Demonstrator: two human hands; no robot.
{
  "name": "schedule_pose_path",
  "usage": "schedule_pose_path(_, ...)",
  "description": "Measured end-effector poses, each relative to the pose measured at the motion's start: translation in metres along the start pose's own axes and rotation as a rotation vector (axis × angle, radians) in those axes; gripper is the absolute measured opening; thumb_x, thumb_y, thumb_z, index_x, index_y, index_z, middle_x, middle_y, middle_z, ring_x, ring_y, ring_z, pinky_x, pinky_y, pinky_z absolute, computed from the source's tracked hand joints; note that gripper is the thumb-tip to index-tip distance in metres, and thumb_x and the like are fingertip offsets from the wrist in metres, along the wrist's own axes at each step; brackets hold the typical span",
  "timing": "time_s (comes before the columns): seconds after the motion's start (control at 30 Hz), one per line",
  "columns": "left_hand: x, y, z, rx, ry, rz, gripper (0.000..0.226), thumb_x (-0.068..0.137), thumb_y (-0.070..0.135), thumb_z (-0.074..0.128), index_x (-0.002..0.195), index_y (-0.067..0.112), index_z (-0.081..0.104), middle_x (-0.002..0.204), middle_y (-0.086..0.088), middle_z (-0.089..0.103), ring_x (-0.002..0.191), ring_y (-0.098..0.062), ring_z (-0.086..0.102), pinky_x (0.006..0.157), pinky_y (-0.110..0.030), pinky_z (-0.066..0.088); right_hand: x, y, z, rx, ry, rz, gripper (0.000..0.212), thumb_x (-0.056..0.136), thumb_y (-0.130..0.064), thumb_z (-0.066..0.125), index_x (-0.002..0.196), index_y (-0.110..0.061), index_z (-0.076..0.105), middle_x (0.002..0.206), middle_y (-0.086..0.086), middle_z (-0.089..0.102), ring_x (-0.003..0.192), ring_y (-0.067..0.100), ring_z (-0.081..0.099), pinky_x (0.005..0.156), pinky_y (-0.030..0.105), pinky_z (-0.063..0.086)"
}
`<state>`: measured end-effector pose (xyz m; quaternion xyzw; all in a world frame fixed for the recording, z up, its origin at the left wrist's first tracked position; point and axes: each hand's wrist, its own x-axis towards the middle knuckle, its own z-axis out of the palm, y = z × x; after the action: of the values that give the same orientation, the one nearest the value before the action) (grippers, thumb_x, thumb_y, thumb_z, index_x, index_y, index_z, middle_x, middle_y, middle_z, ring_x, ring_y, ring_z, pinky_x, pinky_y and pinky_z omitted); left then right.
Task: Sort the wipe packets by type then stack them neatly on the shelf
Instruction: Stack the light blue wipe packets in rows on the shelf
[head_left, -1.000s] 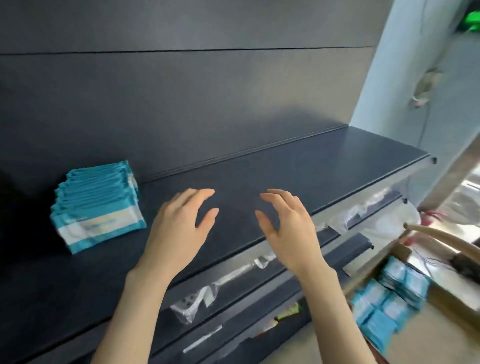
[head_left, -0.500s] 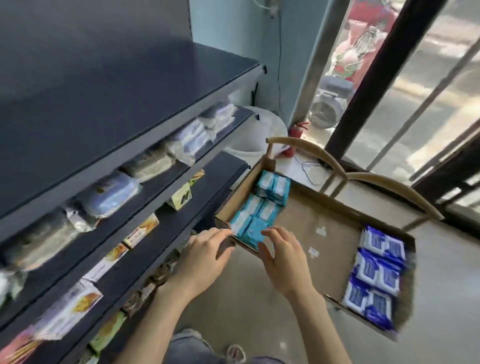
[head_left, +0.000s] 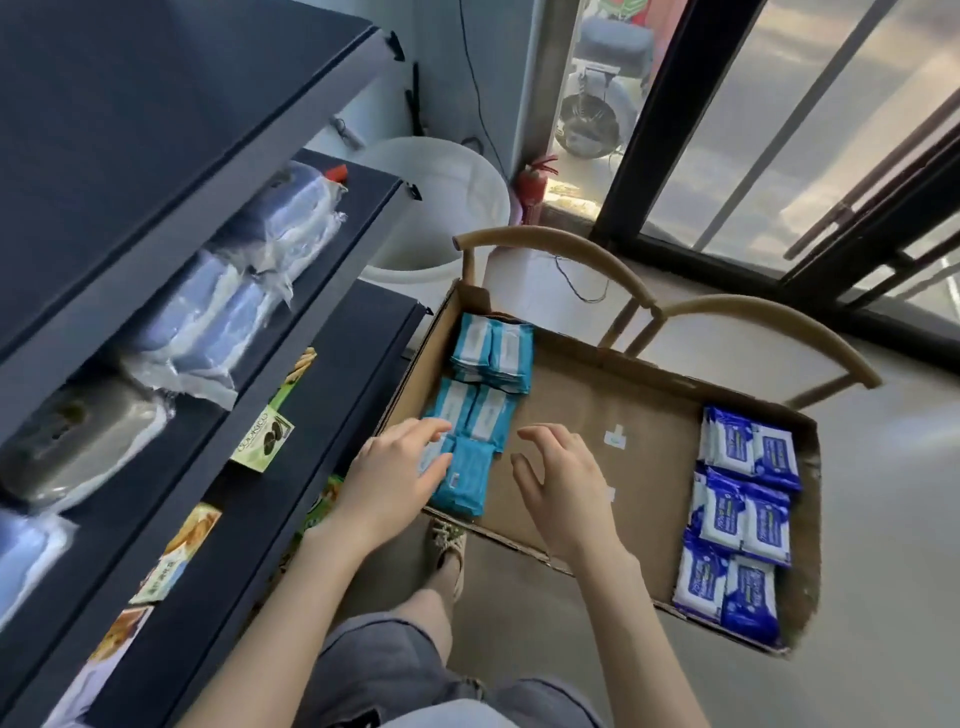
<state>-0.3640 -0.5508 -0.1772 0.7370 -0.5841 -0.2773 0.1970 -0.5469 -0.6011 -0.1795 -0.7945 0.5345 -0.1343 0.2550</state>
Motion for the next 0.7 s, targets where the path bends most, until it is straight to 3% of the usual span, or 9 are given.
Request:
schedule_pose_path(0.3,0.164,-0.057,0.031,-0.104,-0.181,-0.190,0.032,0.093,0.022,0.056,0.125,0.020,0.056,0.116,0.003,0.060,0.105,-0.012,0.054,0.092,-0.030,0.044,0.151,0.038,0.056,0.041,-0.141,0.255,0.032,0.097,-0.024,0.050,0.126,-0.013,0.055,0.127,0.003,0.056,0.116,0.019,0.049,0.095,0.029,0.038)
schedule_pose_path(0.4,0.211,-0.074,0.052,-0.161,-0.203,-0.261,0.031,0.093,0.020,0.055,0.124,0.017,0.056,0.113,0.001,0.060,0.102,-0.013,0.055,0.091,-0.032,0.046,0.190,0.058,0.078,0.073,-0.173,0.336,0.032,0.096,-0.024,0.050,0.127,-0.014,0.054,0.126,0.003,0.056,0.116,0.019,0.049,0.095,0.030,0.038)
schedule_pose_path(0.53,0.267,-0.099,0.090,-0.220,-0.194,-0.368,0.031,0.093,0.016,0.055,0.124,0.014,0.056,0.110,-0.002,0.059,0.099,-0.015,0.055,0.084,-0.024,0.039,0.236,0.089,0.115,0.141,-0.191,0.433,0.030,0.096,-0.021,0.050,0.125,-0.012,0.055,0.123,0.004,0.057,0.115,0.020,0.051,0.089,0.027,0.039)
schedule_pose_path(0.7,0.324,-0.125,0.143,-0.246,-0.164,-0.477,0.040,0.094,0.017,0.055,0.132,0.010,0.048,0.127,-0.007,0.052,0.115,-0.019,0.050,0.094,-0.026,0.036,0.285,0.134,0.166,0.215,-0.182,0.520,0.032,0.096,-0.020,0.052,0.127,-0.011,0.053,0.125,0.006,0.056,0.117,0.021,0.051,0.093,0.028,0.039)
